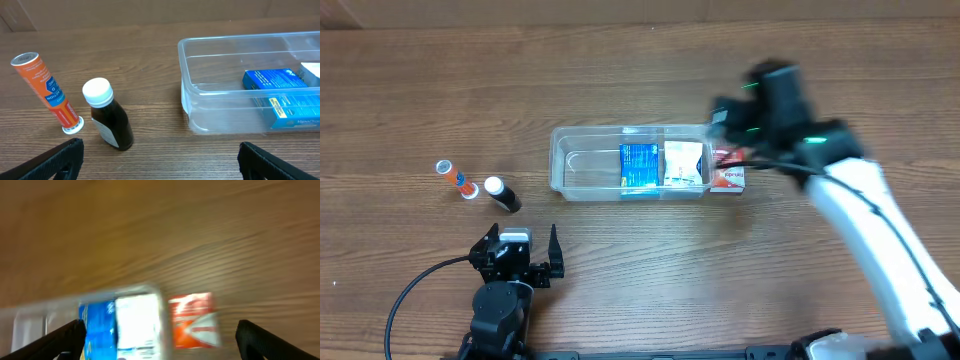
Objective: Pack container
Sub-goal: 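Grasp the blue box with right gripper and place it in container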
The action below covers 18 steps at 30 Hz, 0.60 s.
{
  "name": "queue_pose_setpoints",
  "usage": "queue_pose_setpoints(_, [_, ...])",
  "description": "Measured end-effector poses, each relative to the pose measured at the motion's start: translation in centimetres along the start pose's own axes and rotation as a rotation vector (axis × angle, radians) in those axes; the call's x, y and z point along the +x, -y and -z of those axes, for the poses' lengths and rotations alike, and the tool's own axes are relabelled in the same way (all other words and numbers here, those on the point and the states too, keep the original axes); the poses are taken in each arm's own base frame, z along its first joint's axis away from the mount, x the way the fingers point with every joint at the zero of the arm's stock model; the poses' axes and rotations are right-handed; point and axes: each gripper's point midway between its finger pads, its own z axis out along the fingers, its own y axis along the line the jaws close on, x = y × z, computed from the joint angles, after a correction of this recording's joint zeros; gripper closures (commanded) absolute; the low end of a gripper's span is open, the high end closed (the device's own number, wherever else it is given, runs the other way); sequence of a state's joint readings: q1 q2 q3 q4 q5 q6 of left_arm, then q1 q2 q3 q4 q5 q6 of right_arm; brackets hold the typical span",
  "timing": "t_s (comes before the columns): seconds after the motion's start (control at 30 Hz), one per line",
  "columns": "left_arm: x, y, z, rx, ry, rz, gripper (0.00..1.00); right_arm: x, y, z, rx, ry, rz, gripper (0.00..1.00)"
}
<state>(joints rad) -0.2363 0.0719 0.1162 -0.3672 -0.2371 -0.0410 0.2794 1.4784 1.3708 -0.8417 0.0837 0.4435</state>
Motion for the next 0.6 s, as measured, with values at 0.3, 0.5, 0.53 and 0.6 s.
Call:
queue_pose_setpoints(0.3, [0.0,0.0,0.0,0.0,0.0,0.0,0.0,8.4,8.0,-9.9,0.12,-0.413,0.005,0.13])
queue_pose_setpoints(0.5, [0.0,0.0,0.0,0.0,0.0,0.0,0.0,9.8,3.7,-11.9,-0.021,-0.426,0.171,0.09])
queue_pose_setpoints(0.53, [0.0,0.0,0.0,0.0,0.0,0.0,0.0,10.2,2.6,-11.8,-0.043,-0.427,0.213,0.09])
queue_pose_setpoints(0.6, [0.0,0.0,0.0,0.0,0.0,0.0,0.0,10.8,1.7,-11.7,-0.057,-0.434,0.269,0.07])
